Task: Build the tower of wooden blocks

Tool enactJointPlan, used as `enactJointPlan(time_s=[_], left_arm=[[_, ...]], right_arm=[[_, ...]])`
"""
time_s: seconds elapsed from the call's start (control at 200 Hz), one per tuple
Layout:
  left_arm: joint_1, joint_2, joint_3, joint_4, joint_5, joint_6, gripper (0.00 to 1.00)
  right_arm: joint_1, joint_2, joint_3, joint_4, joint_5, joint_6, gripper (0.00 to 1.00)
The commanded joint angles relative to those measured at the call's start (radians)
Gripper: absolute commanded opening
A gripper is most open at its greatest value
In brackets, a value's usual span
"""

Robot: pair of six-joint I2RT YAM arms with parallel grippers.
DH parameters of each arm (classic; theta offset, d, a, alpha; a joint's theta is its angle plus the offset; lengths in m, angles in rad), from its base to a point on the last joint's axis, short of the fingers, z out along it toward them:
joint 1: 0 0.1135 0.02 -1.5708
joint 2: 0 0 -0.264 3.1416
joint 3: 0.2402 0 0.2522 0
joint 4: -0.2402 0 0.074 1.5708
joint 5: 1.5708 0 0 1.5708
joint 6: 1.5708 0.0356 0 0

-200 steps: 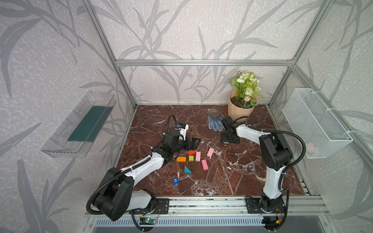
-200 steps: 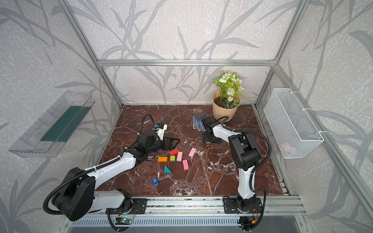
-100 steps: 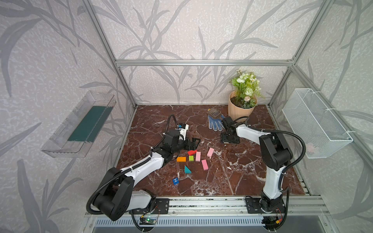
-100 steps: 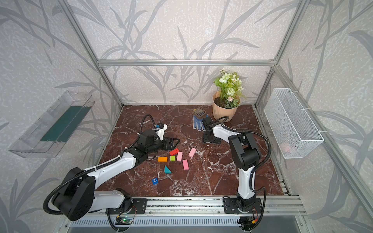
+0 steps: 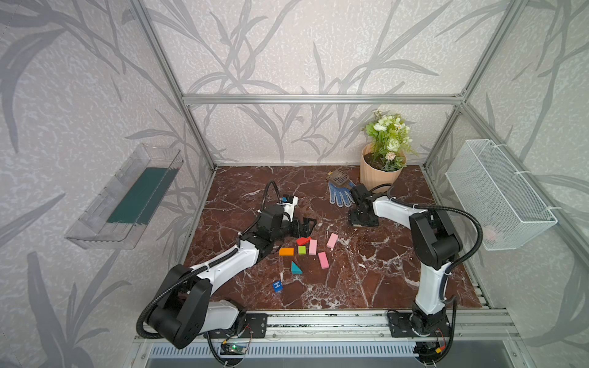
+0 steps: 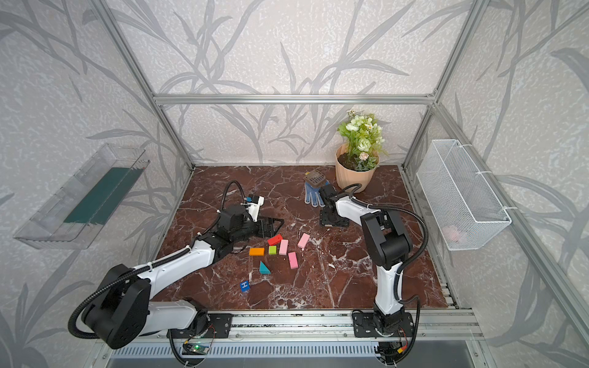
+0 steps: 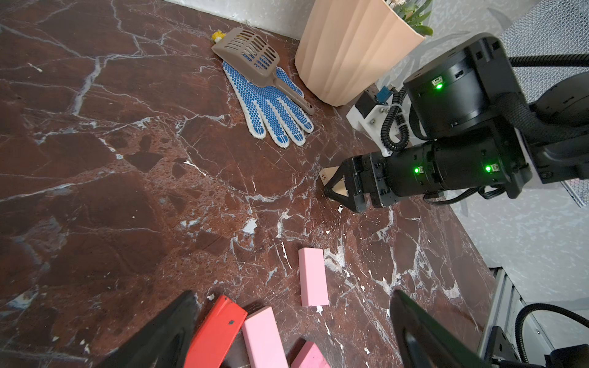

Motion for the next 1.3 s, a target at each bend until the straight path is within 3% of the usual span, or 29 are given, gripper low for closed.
enactJointPlan(time_s=[0.0, 1.3], left_arm=[[-0.005, 0.005, 0.028, -0.002, 0.010, 0.009, 0.96], [-0.005, 0.008, 0.029, -0.002, 0.012, 0.008, 0.96]], right_arm=[[0.003, 0.022, 0.006, -0.038, 0.029, 0.010, 0.81], [-0.004, 0.012, -0.005, -0.034, 0.031, 0.020, 0.81]])
